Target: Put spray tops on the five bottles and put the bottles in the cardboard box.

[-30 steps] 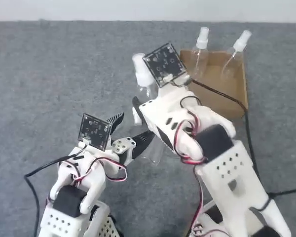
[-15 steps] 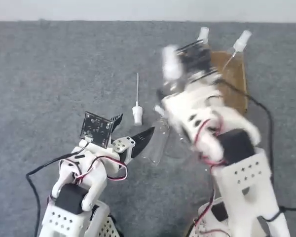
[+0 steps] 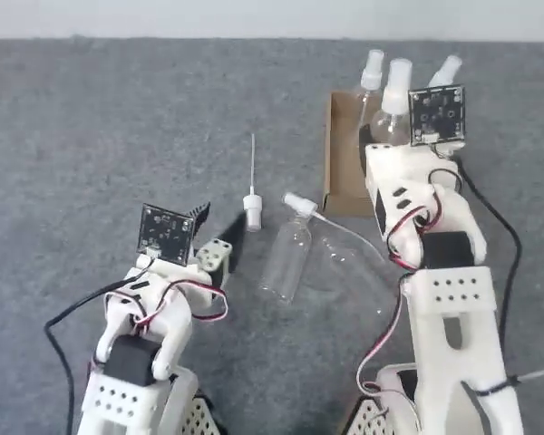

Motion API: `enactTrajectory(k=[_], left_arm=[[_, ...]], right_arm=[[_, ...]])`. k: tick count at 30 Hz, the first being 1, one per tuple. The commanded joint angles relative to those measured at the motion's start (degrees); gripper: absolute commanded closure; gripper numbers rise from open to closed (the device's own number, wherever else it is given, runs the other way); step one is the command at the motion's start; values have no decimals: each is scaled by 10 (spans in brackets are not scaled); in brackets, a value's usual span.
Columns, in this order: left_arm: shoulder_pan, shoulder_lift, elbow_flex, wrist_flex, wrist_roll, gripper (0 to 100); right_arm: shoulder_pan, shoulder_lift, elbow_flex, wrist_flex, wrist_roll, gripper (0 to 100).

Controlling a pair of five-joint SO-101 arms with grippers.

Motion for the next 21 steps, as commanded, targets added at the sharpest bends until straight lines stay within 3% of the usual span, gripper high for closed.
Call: enactTrajectory(k=[1,9,13,21], left_arm=[[-6,-10,1,-38,-1,933],[-4,-10,15,-39,-2,988],[-4,-10,20,-40,-3,988],[-6,-10,20,-40,-2,988]], right_arm=[[9,58,-7,-86,6,992],[3,237,-7,-284,-5,992],[2,297,-7,-343,-51,992],[2,372,-7,-430,-54,992]])
